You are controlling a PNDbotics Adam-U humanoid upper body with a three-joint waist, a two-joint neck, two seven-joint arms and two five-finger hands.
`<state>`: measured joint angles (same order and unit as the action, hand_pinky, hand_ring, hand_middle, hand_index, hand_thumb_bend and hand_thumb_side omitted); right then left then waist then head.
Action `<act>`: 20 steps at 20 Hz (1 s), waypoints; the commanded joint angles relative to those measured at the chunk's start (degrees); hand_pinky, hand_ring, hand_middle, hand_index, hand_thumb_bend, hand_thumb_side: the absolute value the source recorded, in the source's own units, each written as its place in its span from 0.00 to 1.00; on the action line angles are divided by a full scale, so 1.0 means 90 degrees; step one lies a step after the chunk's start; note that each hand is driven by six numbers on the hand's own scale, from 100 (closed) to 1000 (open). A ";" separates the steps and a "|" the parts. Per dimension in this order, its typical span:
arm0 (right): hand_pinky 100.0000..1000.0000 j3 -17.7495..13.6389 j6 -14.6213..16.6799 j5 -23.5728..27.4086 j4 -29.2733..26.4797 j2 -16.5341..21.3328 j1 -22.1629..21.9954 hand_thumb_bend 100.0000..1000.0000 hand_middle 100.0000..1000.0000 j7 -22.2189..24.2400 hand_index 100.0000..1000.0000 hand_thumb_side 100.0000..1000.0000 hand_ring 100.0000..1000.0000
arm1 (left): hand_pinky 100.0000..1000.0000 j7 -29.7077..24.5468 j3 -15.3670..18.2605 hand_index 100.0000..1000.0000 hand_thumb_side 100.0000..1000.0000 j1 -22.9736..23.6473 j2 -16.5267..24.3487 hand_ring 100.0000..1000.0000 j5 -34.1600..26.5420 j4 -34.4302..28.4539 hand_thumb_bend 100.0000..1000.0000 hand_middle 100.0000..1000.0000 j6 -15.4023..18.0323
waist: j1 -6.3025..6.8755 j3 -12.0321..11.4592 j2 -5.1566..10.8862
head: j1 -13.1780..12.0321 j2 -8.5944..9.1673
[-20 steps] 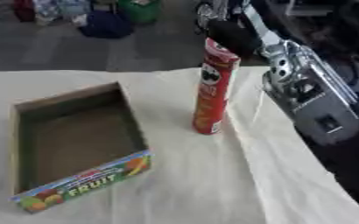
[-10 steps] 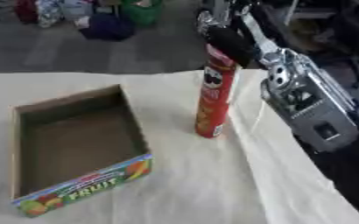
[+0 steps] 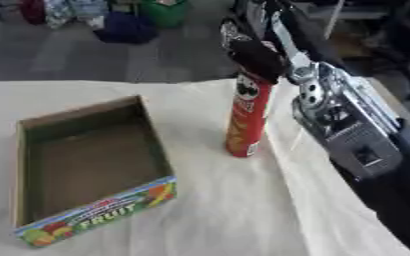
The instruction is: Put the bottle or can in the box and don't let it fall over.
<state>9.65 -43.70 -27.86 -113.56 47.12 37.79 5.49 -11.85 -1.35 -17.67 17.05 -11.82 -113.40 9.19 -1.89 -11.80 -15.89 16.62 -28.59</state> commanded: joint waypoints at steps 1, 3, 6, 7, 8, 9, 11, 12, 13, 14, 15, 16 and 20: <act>0.82 -0.0047 0.0021 -0.0306 0.0007 0.0113 0.0109 0.00 1.00 0.0150 0.99 0.93 1.00 | 0.40 -0.0021 0.0009 0.81 0.64 -0.0078 0.0040 0.73 0.0000 -0.0132 0.00 0.77 0.0002 | 0.0007 -0.0018 0.0079 | 0.0011 0.0057; 0.83 -0.0052 0.0030 -0.0413 0.0047 0.0098 0.0125 0.00 1.00 0.0220 0.98 0.94 1.00 | 0.40 -0.0025 0.0007 0.81 0.65 -0.0083 0.0040 0.73 0.0003 -0.0132 0.00 0.77 0.0001 | 0.0001 -0.0030 0.0064 | 0.0011 0.0061; 0.88 -0.0051 0.0051 -0.0537 0.0083 0.0084 0.0158 0.00 1.00 0.0298 0.98 0.94 1.00 | 0.40 -0.0034 0.0003 0.81 0.65 -0.0094 0.0039 0.73 0.0009 -0.0132 0.00 0.77 -0.0001 | -0.0009 -0.0050 0.0035 | 0.0016 0.0063; 0.88 -0.0051 0.0060 -0.0566 0.0085 0.0081 0.0165 0.00 1.00 0.0317 0.98 0.94 1.00 | 0.40 -0.0036 0.0002 0.81 0.65 -0.0097 0.0041 0.73 0.0012 -0.0132 0.00 0.77 -0.0002 | -0.0012 -0.0053 0.0026 | 0.0018 0.0063; 0.88 -0.0052 0.0066 -0.0589 0.0085 0.0079 0.0170 0.00 1.00 0.0333 0.98 0.94 1.00 | 0.40 -0.0037 0.0002 0.81 0.65 -0.0099 0.0041 0.73 0.0015 -0.0132 0.00 0.77 -0.0002 | -0.0013 -0.0055 0.0022 | 0.0018 0.0062; 0.88 -0.0054 0.0070 -0.0607 0.0085 0.0077 0.0172 0.00 1.00 0.0347 0.98 0.94 1.00 | 0.40 -0.0037 0.0002 0.81 0.65 -0.0099 0.0041 0.73 0.0016 -0.0132 0.00 0.77 -0.0003 | -0.0014 -0.0056 0.0020 | 0.0018 0.0062; 0.91 -0.0059 0.0081 -0.0635 0.0072 0.0078 0.0178 0.00 1.00 0.0366 0.99 0.95 1.00 | 0.40 -0.0039 0.0000 0.81 0.65 -0.0101 0.0048 0.73 0.0023 -0.0132 0.00 0.78 -0.0005 | -0.0025 -0.0062 -0.0010 | 0.0016 0.0064; 0.92 -0.0066 0.0086 -0.0644 0.0065 0.0078 0.0181 0.00 1.00 0.0372 0.99 0.95 1.00 | 0.40 -0.0042 -0.0002 0.81 0.65 -0.0105 0.0052 0.73 0.0029 -0.0132 0.00 0.78 -0.0006 | -0.0032 -0.0066 -0.0028 | 0.0015 0.0064; 0.91 -0.0076 0.0079 -0.0650 0.0073 0.0072 0.0188 0.00 1.00 0.0372 0.99 0.96 1.00 | 0.40 -0.0045 -0.0004 0.81 0.65 -0.0109 0.0055 0.73 0.0033 -0.0132 0.00 0.78 -0.0007 | -0.0038 -0.0069 -0.0044 | 0.0015 0.0062; 0.91 -0.0083 0.0071 -0.0651 0.0088 0.0066 0.0198 0.00 1.00 0.0370 0.99 0.96 1.00 | 0.40 -0.0049 -0.0005 0.81 0.65 -0.0113 0.0058 0.73 0.0036 -0.0132 0.00 0.78 -0.0006 | -0.0042 -0.0071 -0.0056 | 0.0014 0.0062; 0.91 -0.0088 0.0066 -0.0646 0.0106 0.0063 0.0209 0.00 1.00 0.0366 0.99 0.96 1.00 | 0.40 -0.0052 -0.0006 0.81 0.65 -0.0117 0.0061 0.73 0.0040 -0.0132 0.00 0.78 -0.0005 | -0.0045 -0.0075 -0.0069 | 0.0014 0.0062; 0.89 -0.0090 0.0065 -0.0637 0.0121 0.0063 0.0218 0.00 1.00 0.0362 0.99 0.96 1.00 | 0.40 -0.0054 -0.0006 0.81 0.65 -0.0120 0.0063 0.73 0.0043 -0.0132 0.00 0.78 -0.0004 | -0.0048 -0.0077 -0.0079 | 0.0013 0.0062; 0.83 -0.0097 0.0059 -0.0598 0.0167 0.0059 0.0257 0.00 1.00 0.0349 0.99 0.96 1.00 | 0.40 -0.0054 -0.0001 0.81 0.66 -0.0127 0.0076 0.73 0.0060 -0.0132 0.00 0.78 -0.0003 | -0.0056 -0.0088 -0.0127 | 0.0006 0.0054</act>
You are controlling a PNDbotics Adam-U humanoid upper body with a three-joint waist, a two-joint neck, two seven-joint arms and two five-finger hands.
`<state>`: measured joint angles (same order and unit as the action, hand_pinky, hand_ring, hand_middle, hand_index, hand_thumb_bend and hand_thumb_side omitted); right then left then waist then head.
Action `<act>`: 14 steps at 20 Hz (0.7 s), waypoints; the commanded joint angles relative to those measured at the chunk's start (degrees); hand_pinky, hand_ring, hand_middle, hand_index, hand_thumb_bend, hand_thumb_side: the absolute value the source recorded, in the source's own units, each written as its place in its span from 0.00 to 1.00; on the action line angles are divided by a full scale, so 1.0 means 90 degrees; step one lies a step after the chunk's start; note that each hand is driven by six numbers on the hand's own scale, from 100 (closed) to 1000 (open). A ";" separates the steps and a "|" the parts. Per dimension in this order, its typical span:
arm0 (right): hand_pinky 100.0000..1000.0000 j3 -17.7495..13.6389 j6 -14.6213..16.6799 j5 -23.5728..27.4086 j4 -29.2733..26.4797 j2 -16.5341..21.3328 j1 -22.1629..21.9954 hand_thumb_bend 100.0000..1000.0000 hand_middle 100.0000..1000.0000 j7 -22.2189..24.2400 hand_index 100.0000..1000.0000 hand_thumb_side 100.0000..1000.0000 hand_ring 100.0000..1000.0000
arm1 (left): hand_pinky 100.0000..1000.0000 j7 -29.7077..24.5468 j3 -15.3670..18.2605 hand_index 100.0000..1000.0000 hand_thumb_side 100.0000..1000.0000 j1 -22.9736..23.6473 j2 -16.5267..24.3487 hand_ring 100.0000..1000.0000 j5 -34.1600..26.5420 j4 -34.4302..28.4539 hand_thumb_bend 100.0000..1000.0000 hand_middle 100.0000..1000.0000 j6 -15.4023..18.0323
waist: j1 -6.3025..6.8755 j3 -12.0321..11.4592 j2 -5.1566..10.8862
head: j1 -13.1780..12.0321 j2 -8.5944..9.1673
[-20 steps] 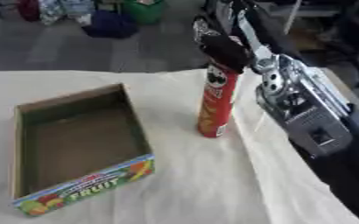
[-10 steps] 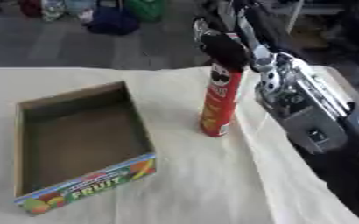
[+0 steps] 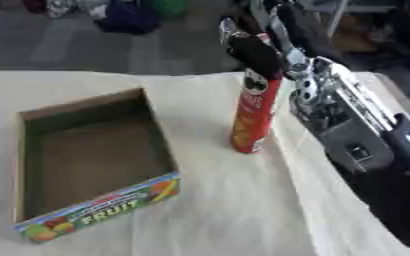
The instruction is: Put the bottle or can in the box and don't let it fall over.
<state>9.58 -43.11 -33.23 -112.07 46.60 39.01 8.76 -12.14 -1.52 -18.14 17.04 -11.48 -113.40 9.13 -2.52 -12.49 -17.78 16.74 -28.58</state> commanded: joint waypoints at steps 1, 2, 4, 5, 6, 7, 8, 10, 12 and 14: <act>0.84 -0.0083 -0.0013 -0.0006 0.0027 0.0121 0.0131 0.00 1.00 -0.0009 0.99 0.97 1.00 | 0.40 -0.0024 0.0017 0.81 0.66 -0.0076 0.0078 0.73 0.0028 -0.0132 0.00 0.78 0.0003 | 0.0011 -0.0014 0.0071 | -0.0006 0.0048; 0.84 -0.0076 -0.0020 -0.0018 0.0053 0.0125 0.0140 0.00 1.00 0.0000 0.99 0.97 1.00 | 0.40 -0.0026 0.0016 0.81 0.66 -0.0077 0.0079 0.73 0.0032 -0.0132 0.00 0.78 0.0001 | 0.0009 -0.0018 0.0061 | -0.0003 0.0046; 0.85 -0.0066 -0.0043 -0.0053 0.0120 0.0135 0.0159 0.00 1.00 0.0020 0.99 0.98 1.00 | 0.40 -0.0026 0.0017 0.81 0.66 -0.0084 0.0083 0.73 0.0039 -0.0132 0.00 0.78 0.0002 | 0.0005 -0.0031 0.0038 | 0.0002 0.0053; 0.85 -0.0065 -0.0055 -0.0065 0.0155 0.0136 0.0170 0.00 1.00 0.0026 0.99 0.99 1.00 | 0.40 -0.0026 0.0017 0.81 0.66 -0.0088 0.0084 0.73 0.0041 -0.0132 0.00 0.78 0.0004 | 0.0004 -0.0037 0.0028 | 0.0002 0.0056; 0.85 -0.0064 -0.0062 -0.0070 0.0189 0.0135 0.0182 0.00 1.00 0.0027 0.99 0.99 1.00 | 0.40 -0.0026 0.0017 0.81 0.66 -0.0093 0.0086 0.73 0.0042 -0.0132 0.00 0.78 0.0006 | 0.0003 -0.0042 0.0019 | 0.0000 0.0059; 0.85 -0.0062 -0.0069 -0.0072 0.0224 0.0137 0.0192 0.00 1.00 0.0028 0.99 0.99 1.00 | 0.40 -0.0026 0.0017 0.81 0.66 -0.0097 0.0089 0.73 0.0043 -0.0132 0.00 0.78 0.0008 | 0.0001 -0.0048 0.0008 | 0.0001 0.0068; 0.86 -0.0060 -0.0072 -0.0078 0.0256 0.0142 0.0202 0.00 1.00 0.0028 0.98 0.99 1.00 | 0.40 -0.0025 0.0018 0.81 0.66 -0.0101 0.0091 0.73 0.0044 -0.0132 0.00 0.78 0.0010 | -0.0001 -0.0053 -0.0001 | 0.0002 0.0076; 0.87 -0.0061 -0.0077 -0.0099 0.0321 0.0158 0.0217 0.00 1.00 0.0027 0.98 1.00 1.00 | 0.40 -0.0023 0.0019 0.81 0.66 -0.0106 0.0097 0.73 0.0046 -0.0132 0.00 0.78 0.0013 | -0.0006 -0.0065 -0.0021 | 0.0000 0.0092; 0.87 -0.0069 -0.0090 -0.0137 0.0390 0.0191 0.0225 0.00 1.00 0.0035 0.98 1.00 1.00 | 0.40 -0.0023 0.0020 0.81 0.66 -0.0109 0.0104 0.73 0.0052 -0.0132 0.00 0.78 0.0015 | -0.0009 -0.0078 -0.0044 | 0.0021 0.0109; 0.87 -0.0088 -0.0104 -0.0160 0.0445 0.0206 0.0233 0.00 1.00 0.0039 0.98 1.00 1.00 | 0.40 -0.0019 0.0023 0.81 0.66 -0.0108 0.0111 0.73 0.0059 -0.0132 0.00 0.78 0.0017 | -0.0012 -0.0089 -0.0063 | 0.0033 0.0111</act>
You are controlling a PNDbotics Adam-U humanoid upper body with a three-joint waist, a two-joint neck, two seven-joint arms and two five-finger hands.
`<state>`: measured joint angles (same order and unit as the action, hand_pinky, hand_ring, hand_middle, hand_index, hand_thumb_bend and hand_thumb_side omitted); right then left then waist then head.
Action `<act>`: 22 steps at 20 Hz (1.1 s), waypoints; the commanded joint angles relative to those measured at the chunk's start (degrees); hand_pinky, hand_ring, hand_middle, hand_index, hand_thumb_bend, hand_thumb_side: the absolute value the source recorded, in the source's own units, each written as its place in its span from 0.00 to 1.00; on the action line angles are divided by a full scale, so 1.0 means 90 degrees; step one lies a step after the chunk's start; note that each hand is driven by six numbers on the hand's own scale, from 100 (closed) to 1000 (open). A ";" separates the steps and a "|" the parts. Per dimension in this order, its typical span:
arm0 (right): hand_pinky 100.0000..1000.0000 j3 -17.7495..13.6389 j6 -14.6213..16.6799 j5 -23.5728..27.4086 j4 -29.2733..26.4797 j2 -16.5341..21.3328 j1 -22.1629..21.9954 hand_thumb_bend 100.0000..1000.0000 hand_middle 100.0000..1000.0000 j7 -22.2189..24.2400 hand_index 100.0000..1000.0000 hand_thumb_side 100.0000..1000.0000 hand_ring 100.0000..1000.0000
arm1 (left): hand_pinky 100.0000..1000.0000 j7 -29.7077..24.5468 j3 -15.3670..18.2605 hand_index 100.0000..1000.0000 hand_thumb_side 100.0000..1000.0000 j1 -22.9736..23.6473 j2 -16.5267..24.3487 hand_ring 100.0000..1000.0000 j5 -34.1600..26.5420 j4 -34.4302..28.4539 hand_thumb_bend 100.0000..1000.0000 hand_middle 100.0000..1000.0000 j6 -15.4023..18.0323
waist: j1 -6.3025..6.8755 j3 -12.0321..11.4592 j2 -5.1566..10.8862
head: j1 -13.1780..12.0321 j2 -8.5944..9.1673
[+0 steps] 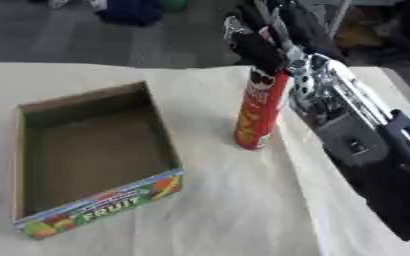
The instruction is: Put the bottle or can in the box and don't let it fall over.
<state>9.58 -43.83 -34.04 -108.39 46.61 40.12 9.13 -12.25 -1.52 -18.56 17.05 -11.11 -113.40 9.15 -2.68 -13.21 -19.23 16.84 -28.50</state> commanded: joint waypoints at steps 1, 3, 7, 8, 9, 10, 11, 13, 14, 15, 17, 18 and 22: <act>0.86 -0.0101 -0.0026 -0.0074 0.0052 0.0207 0.0114 0.00 1.00 -0.0008 0.98 1.00 1.00 | 0.40 -0.0006 0.0024 0.81 0.67 -0.0062 0.0112 0.73 0.0022 -0.0132 0.00 0.78 0.0015 | 0.0005 -0.0013 0.0087 | 0.0019 0.0107; 0.86 -0.0120 -0.0023 -0.0073 0.0071 0.0213 0.0125 0.00 1.00 -0.0024 0.98 1.00 1.00 | 0.40 -0.0006 0.0024 0.81 0.67 -0.0065 0.0116 0.73 0.0029 -0.0132 0.00 0.78 0.0017 | 0.0005 -0.0016 0.0067 | 0.0008 0.0114; 0.86 -0.0124 -0.0016 -0.0035 0.0101 0.0232 0.0156 0.00 1.00 -0.0042 0.98 0.99 1.00 | 0.40 -0.0006 0.0023 0.81 0.67 -0.0076 0.0123 0.73 0.0039 -0.0132 0.00 0.78 0.0019 | 0.0002 -0.0020 0.0032 | -0.0008 0.0129; 0.86 -0.0119 -0.0011 -0.0013 0.0097 0.0233 0.0159 0.00 1.00 -0.0043 0.98 1.00 1.00 | 0.40 -0.0007 0.0022 0.81 0.67 -0.0077 0.0124 0.73 0.0041 -0.0132 0.00 0.78 0.0018 | 0.0001 -0.0021 0.0024 | -0.0010 0.0126; 0.86 -0.0114 -0.0009 0.0008 0.0090 0.0236 0.0158 0.00 1.00 -0.0043 0.98 1.00 1.00 | 0.40 -0.0008 0.0022 0.81 0.67 -0.0076 0.0126 0.73 0.0045 -0.0132 0.00 0.78 0.0017 | 0.0001 -0.0020 0.0017 | -0.0014 0.0122; 0.86 -0.0111 -0.0008 0.0027 0.0082 0.0239 0.0155 0.00 1.00 -0.0044 0.98 1.00 1.00 | 0.40 -0.0009 0.0022 0.81 0.67 -0.0075 0.0128 0.73 0.0049 -0.0132 0.00 0.78 0.0016 | 0.0001 -0.0019 0.0012 | -0.0017 0.0120; 0.86 -0.0107 -0.0008 0.0045 0.0069 0.0243 0.0147 0.00 1.00 -0.0043 0.98 1.00 0.99 | 0.40 -0.0010 0.0022 0.81 0.67 -0.0073 0.0130 0.73 0.0053 -0.0132 0.00 0.78 0.0014 | 0.0001 -0.0017 0.0008 | -0.0022 0.0114; 0.85 -0.0115 -0.0010 0.0075 -0.0011 0.0266 0.0106 0.00 1.00 -0.0023 0.98 1.00 0.99 | 0.40 -0.0010 0.0024 0.81 0.67 -0.0068 0.0136 0.73 0.0062 -0.0132 0.00 0.78 0.0015 | 0.0002 -0.0009 0.0003 | -0.0038 0.0099; 0.85 -0.0140 -0.0008 0.0067 -0.0077 0.0288 0.0095 0.00 1.00 -0.0021 0.98 0.99 0.99 | 0.40 -0.0008 0.0025 0.81 0.67 -0.0062 0.0141 0.73 0.0066 -0.0132 0.00 0.78 0.0013 | 0.0002 0.0002 0.0006 | -0.0053 0.0082; 0.84 -0.0171 -0.0007 0.0049 -0.0145 0.0309 0.0087 0.00 1.00 -0.0017 0.97 0.98 0.99 | 0.40 -0.0008 0.0023 0.81 0.67 -0.0058 0.0144 0.73 0.0070 -0.0132 0.00 0.78 0.0011 | 0.0001 0.0012 0.0009 | -0.0062 0.0068; 0.84 -0.0238 0.0018 -0.0034 -0.0296 0.0358 0.0087 0.00 1.00 -0.0014 0.97 0.94 0.99 | 0.40 -0.0016 0.0014 0.81 0.67 -0.0057 0.0139 0.73 0.0073 -0.0132 0.00 0.78 0.0006 | -0.0007 0.0032 0.0014 | -0.0068 0.0056; 0.83 -0.0279 0.0035 -0.0088 -0.0359 0.0379 0.0096 0.00 1.00 -0.0025 0.97 0.93 0.99 | 0.40 -0.0021 0.0009 0.81 0.67 -0.0060 0.0137 0.73 0.0073 -0.0132 0.00 0.78 0.0003 | -0.0009 0.0036 0.0014 | -0.0070 0.0057; 0.85 -0.0414 0.0092 -0.0264 -0.0391 0.0462 0.0210 0.00 1.00 -0.0067 0.96 0.89 1.00 | 0.40 -0.0033 0.0004 0.81 0.67 -0.0063 0.0140 0.73 0.0074 -0.0132 0.00 0.78 0.0000 | -0.0013 0.0026 0.0014 | -0.0073 0.0063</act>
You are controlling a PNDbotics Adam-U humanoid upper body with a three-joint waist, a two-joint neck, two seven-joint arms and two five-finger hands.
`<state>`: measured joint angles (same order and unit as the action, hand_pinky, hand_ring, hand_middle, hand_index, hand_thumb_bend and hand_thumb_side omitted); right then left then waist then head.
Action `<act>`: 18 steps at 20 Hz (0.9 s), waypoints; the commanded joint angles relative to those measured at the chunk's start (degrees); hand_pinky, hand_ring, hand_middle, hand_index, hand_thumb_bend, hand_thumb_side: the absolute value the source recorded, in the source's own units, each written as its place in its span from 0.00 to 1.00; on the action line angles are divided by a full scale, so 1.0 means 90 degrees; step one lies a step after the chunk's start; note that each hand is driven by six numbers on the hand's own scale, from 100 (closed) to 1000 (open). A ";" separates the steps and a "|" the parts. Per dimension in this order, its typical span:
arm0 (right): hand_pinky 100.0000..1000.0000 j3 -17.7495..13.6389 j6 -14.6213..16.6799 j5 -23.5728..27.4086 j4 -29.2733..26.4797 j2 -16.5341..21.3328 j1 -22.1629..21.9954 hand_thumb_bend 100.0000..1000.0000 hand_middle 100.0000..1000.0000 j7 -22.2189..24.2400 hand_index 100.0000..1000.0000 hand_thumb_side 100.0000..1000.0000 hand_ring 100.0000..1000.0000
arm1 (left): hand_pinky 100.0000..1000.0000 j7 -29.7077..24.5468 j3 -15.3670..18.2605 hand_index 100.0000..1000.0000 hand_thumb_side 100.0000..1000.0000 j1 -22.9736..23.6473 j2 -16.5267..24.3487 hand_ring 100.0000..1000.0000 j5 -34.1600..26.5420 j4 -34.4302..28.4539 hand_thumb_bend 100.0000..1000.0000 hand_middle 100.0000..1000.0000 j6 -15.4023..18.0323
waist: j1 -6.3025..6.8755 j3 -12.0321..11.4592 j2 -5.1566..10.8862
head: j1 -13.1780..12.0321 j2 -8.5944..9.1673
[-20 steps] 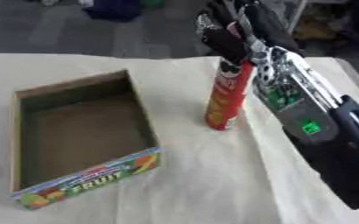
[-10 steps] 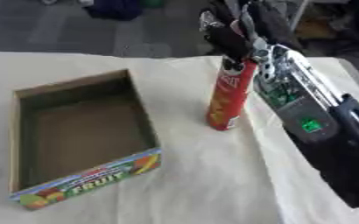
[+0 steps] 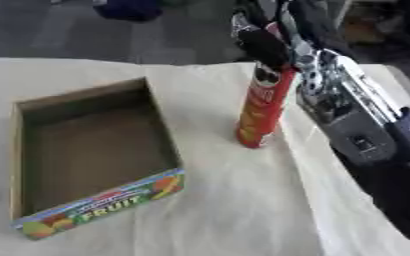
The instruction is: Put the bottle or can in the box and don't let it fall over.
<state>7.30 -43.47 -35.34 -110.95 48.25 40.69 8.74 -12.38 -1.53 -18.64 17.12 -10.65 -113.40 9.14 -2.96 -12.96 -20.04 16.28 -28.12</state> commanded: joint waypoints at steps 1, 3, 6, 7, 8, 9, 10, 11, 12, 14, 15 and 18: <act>0.86 -0.0173 0.0066 -0.0138 -0.0072 0.0300 0.0183 0.00 1.00 -0.0025 0.97 0.90 1.00 | 0.40 -0.0019 0.0004 0.81 0.67 -0.0057 0.0135 0.73 0.0023 -0.0132 0.00 0.78 0.0001 | 0.0016 -0.0008 0.0101 | -0.0009 0.0024; 0.86 -0.0173 0.0076 -0.0139 0.0052 0.0320 0.0256 0.00 1.00 -0.0017 0.97 0.90 1.00 | 0.40 -0.0030 -0.0006 0.81 0.67 -0.0066 0.0140 0.73 0.0023 -0.0132 0.00 0.78 0.0003 | 0.0013 -0.0021 0.0094 | -0.0001 0.0031; 0.87 -0.0158 0.0063 -0.0092 0.0305 0.0306 0.0355 0.00 1.00 -0.0063 0.97 0.92 1.00 | 0.40 -0.0041 -0.0016 0.81 0.67 -0.0075 0.0147 0.73 0.0027 -0.0132 0.00 0.78 0.0001 | 0.0010 -0.0045 0.0081 | 0.0010 0.0044; 0.86 -0.0149 0.0057 -0.0066 0.0398 0.0301 0.0382 0.00 1.00 -0.0090 0.98 0.93 1.00 | 0.40 -0.0044 -0.0019 0.81 0.67 -0.0078 0.0148 0.73 0.0029 -0.0132 0.00 0.78 0.0001 | 0.0009 -0.0053 0.0077 | 0.0013 0.0048; 0.86 -0.0144 0.0042 -0.0030 0.0497 0.0292 0.0404 0.00 1.00 -0.0120 0.98 0.93 1.00 | 0.40 -0.0047 -0.0022 0.81 0.67 -0.0081 0.0149 0.73 0.0031 -0.0132 0.00 0.78 0.0001 | 0.0005 -0.0063 0.0070 | 0.0017 0.0051; 0.86 -0.0136 0.0036 0.0009 0.0586 0.0286 0.0422 0.00 1.00 -0.0157 0.98 0.94 1.00 | 0.40 -0.0051 -0.0026 0.81 0.67 -0.0083 0.0149 0.73 0.0033 -0.0132 0.00 0.78 0.0000 | 0.0003 -0.0070 0.0062 | 0.0017 0.0054; 0.85 -0.0127 0.0034 0.0048 0.0664 0.0281 0.0434 0.00 1.00 -0.0195 0.98 0.94 1.00 | 0.40 -0.0056 -0.0031 0.81 0.67 -0.0084 0.0151 0.73 0.0036 -0.0132 0.00 0.78 -0.0001 | 0.0000 -0.0075 0.0054 | 0.0013 0.0056; 0.85 -0.0118 0.0035 0.0091 0.0731 0.0275 0.0443 0.00 1.00 -0.0235 0.98 0.94 1.00 | 0.40 -0.0062 -0.0036 0.81 0.67 -0.0085 0.0153 0.73 0.0040 -0.0132 0.00 0.78 -0.0003 | -0.0002 -0.0078 0.0048 | 0.0011 0.0057; 0.85 -0.0113 0.0034 0.0135 0.0790 0.0270 0.0447 0.00 1.00 -0.0274 0.98 0.95 1.00 | 0.40 -0.0070 -0.0042 0.81 0.67 -0.0086 0.0153 0.73 0.0046 -0.0132 0.00 0.78 -0.0004 | -0.0003 -0.0079 0.0041 | 0.0007 0.0055; 0.85 -0.0098 0.0037 0.0220 0.0872 0.0270 0.0440 0.00 1.00 -0.0340 0.98 0.96 1.00 | 0.40 -0.0077 -0.0045 0.81 0.67 -0.0086 0.0152 0.73 0.0061 -0.0132 0.00 0.78 -0.0002 | -0.0004 -0.0082 0.0032 | 0.0000 0.0046; 0.85 -0.0088 0.0039 0.0256 0.0896 0.0272 0.0431 0.00 1.00 -0.0358 0.98 0.96 1.00 | 0.40 -0.0077 -0.0044 0.81 0.67 -0.0087 0.0151 0.73 0.0066 -0.0132 0.00 0.78 -0.0001 | -0.0004 -0.0082 0.0028 | -0.0004 0.0043; 0.85 -0.0056 0.0038 0.0356 0.0932 0.0278 0.0392 0.00 1.00 -0.0383 0.97 0.98 1.00 | 0.40 -0.0076 -0.0044 0.81 0.67 -0.0097 0.0145 0.73 0.0068 -0.0132 0.00 0.78 0.0007 | 0.0004 -0.0081 0.0026 | -0.0020 0.0031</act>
<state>7.18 -43.13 -32.60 -102.54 49.10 43.54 5.70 -12.97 -1.90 -18.79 17.15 -10.32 -113.40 9.08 -3.04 -13.68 -20.72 16.25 -28.11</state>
